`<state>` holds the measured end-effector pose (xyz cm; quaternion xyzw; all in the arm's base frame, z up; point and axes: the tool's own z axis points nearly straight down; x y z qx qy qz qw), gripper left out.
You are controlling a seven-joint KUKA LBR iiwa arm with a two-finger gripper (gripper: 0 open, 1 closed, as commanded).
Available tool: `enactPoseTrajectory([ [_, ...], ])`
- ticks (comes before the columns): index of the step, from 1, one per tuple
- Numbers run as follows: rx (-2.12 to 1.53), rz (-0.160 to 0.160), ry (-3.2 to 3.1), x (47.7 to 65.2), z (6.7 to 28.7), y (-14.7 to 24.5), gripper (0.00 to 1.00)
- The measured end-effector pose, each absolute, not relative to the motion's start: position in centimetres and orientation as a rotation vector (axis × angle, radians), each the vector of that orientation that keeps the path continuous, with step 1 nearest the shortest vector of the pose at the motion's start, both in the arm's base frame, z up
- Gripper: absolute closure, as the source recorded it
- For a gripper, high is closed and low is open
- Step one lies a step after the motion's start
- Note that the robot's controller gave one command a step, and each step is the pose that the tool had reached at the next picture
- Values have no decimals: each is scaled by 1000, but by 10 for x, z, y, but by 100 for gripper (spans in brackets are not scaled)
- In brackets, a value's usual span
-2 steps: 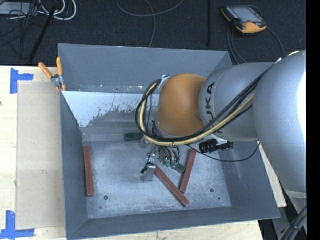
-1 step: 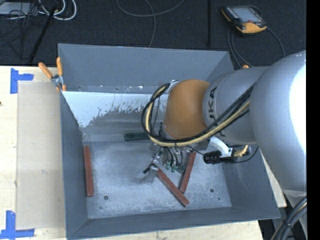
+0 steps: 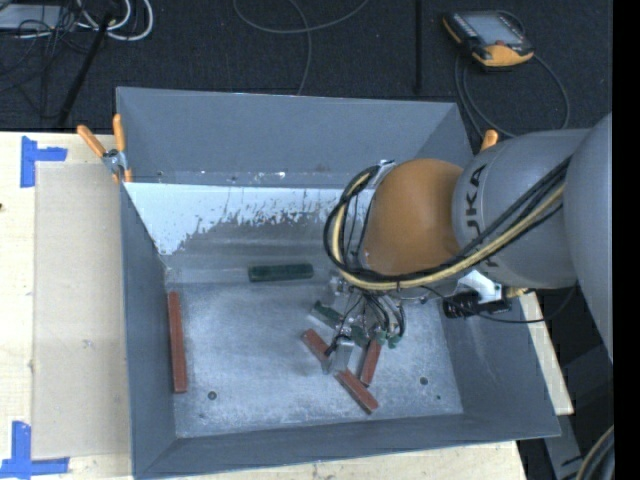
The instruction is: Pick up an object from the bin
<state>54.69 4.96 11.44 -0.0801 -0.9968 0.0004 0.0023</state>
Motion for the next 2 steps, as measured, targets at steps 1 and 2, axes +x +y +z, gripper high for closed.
enactPoseTrajectory([
  [1, -198, 1, -3138, 553, 106, 38, 0],
  [2, -62, -2, -3141, 573, 72, 15, 100],
])
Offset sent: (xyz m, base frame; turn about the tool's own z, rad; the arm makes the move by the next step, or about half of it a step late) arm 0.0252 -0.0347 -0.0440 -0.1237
